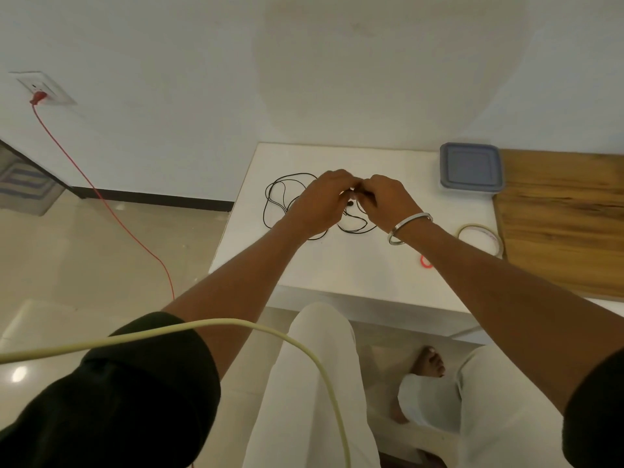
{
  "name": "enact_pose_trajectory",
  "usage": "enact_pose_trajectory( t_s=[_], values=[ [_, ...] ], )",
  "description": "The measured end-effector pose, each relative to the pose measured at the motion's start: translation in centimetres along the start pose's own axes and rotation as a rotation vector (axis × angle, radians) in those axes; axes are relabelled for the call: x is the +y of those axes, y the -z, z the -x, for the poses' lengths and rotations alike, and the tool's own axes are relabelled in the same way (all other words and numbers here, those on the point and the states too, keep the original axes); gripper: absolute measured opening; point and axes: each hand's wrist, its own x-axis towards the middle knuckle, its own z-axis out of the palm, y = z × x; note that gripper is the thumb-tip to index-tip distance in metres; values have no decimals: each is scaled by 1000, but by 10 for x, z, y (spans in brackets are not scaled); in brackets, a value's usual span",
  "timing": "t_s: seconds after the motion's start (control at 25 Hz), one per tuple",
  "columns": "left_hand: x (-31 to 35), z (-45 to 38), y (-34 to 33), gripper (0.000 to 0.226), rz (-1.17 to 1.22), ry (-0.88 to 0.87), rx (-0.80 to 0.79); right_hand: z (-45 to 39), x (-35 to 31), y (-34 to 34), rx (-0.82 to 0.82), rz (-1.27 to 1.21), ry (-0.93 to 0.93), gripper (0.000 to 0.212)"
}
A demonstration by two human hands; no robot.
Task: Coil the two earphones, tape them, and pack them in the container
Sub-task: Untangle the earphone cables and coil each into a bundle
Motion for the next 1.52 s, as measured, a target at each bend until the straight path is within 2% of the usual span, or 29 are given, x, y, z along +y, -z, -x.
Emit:
enact_pose_trajectory(
  t_s=[0.12,0.24,0.32,0.44,0.6,0.76,0.84,0.92,0.96,1.2,1.44,1.52],
  values=[
    [1,-3,4,29,-159,10,-53,-2,1,7,-14,24,50,23],
    [-5,-3,12,29,-273,-9,28,-3,7,15,-12,44,29,23],
    [-16,1,21,27,-285,50,85,-1,18,24,-16,56,5,24],
    [-36,11,29,24,-302,188,88,3,32,37,13,31,-14,21],
    [-36,17,18,24,-252,308,7,2,27,37,37,-33,40,17],
    [-7,9,5,53,-15,239,-122,-5,15,28,-18,36,136,19],
    [5,3,0,46,120,202,-150,-6,11,26,-21,44,126,19],
    [13,-2,-3,25,163,200,-94,-7,9,26,-5,19,107,19],
    [14,-4,-3,22,157,213,-71,-8,8,26,-1,12,103,19],
    [-3,5,9,26,57,199,44,-3,16,32,-47,65,66,22],
    [-29,22,14,26,-84,407,141,3,31,43,-46,106,48,22],
    [-35,25,13,25,-161,495,121,4,35,47,-44,104,44,23]
  ],
)
